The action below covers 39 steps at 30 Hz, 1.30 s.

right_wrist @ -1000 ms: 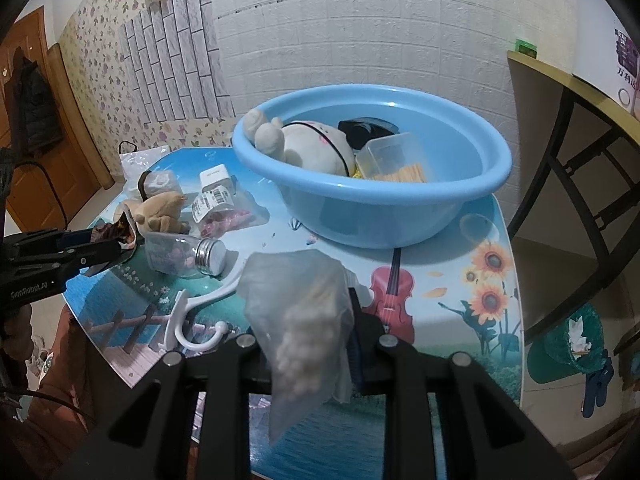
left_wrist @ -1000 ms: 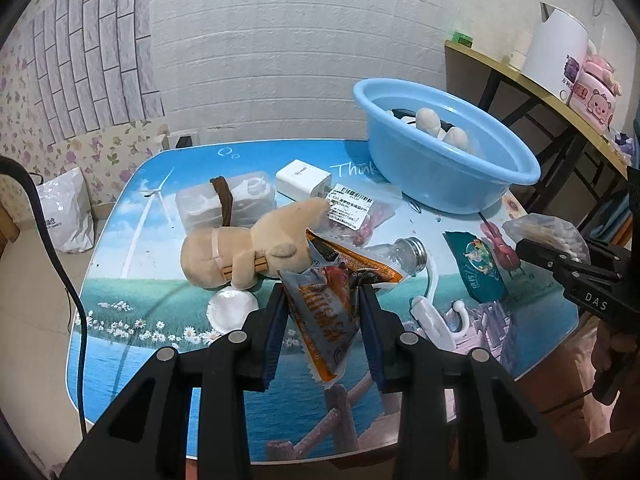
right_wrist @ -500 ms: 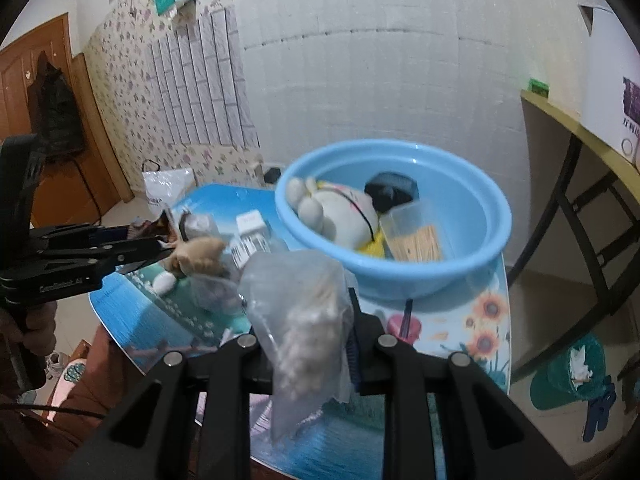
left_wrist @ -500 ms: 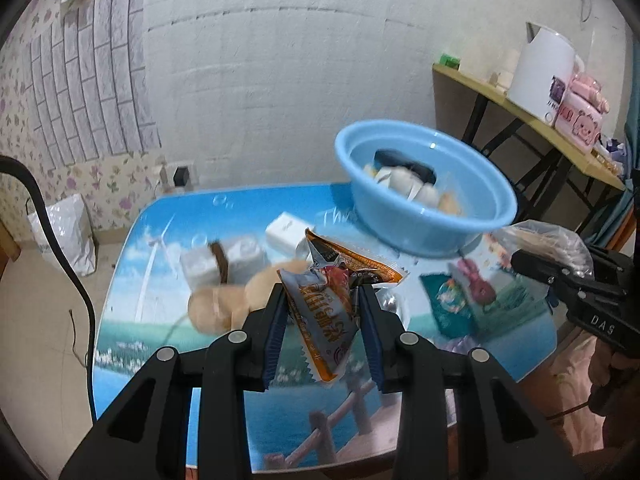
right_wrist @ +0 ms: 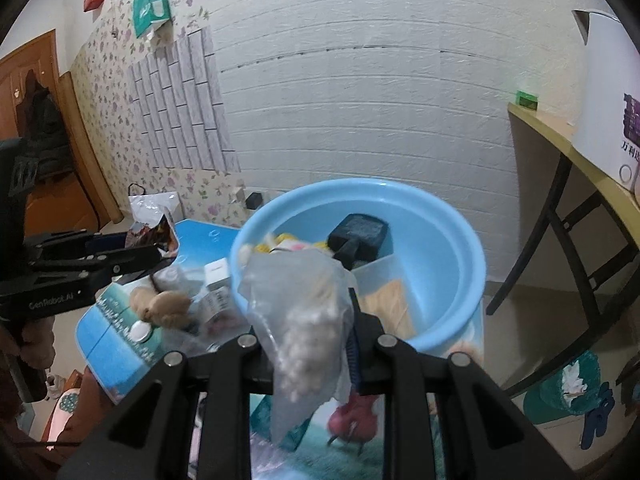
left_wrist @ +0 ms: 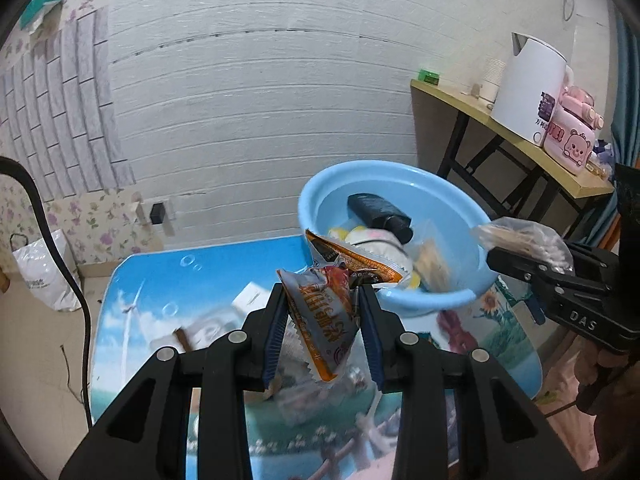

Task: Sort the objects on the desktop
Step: 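Carry the snack packet and swab bag up over the blue basin, then open both tools to drop the packet and swab bag into the basin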

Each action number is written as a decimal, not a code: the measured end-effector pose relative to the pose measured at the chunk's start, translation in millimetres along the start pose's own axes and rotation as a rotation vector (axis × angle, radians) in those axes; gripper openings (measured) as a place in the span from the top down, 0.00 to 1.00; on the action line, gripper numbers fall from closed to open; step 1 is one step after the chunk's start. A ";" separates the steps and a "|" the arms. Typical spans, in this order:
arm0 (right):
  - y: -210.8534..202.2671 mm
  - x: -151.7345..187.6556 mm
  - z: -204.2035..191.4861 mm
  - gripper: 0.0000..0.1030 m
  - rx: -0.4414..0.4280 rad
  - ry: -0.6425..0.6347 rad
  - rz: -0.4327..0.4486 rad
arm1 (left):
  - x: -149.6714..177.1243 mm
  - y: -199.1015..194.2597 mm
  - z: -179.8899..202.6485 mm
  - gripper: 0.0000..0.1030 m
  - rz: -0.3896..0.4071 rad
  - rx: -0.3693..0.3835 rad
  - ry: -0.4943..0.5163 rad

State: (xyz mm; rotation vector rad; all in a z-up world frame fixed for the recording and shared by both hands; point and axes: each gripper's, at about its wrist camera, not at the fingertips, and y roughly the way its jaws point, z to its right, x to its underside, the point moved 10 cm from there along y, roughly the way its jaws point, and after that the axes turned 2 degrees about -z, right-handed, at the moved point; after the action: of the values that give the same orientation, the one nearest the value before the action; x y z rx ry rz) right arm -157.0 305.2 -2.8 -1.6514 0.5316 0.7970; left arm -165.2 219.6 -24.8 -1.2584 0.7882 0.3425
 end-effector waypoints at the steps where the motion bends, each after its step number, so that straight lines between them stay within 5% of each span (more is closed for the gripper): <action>1: 2.6 -2.1 2.6 0.77 0.003 0.001 -0.002 | -3.7 3.5 2.6 0.67 -0.002 0.005 0.006; 15: 42.6 -14.1 42.7 0.77 0.046 0.038 -0.042 | -51.2 78.5 48.6 0.65 -0.054 0.106 0.105; 16: 45.5 -14.4 45.3 0.77 0.049 0.042 -0.045 | -52.1 81.3 51.0 0.63 -0.056 0.113 0.108; 18: 51.1 -16.2 48.6 0.77 0.053 0.046 -0.050 | -56.5 84.8 53.0 0.35 -0.046 0.116 0.108; 20: 56.3 -17.6 50.6 0.77 0.057 0.047 -0.055 | -61.2 83.2 52.7 0.21 -0.025 0.124 0.103; 32: 74.5 -21.9 52.4 0.75 0.053 0.080 -0.059 | -62.8 71.7 24.4 0.16 -0.005 0.076 0.067; 35: 70.6 -22.6 51.6 0.66 0.055 0.083 -0.045 | -58.9 65.8 14.8 0.15 -0.001 0.059 0.055; 39: 60.9 -28.5 51.9 0.29 0.073 0.078 -0.007 | -52.4 56.5 2.7 0.15 0.004 0.036 0.044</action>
State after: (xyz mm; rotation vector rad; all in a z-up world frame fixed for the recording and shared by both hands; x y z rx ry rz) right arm -230.8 339.6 -27.0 -1.6214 0.6026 0.7027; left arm -236.5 248.7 -28.5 -1.2344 0.8310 0.3036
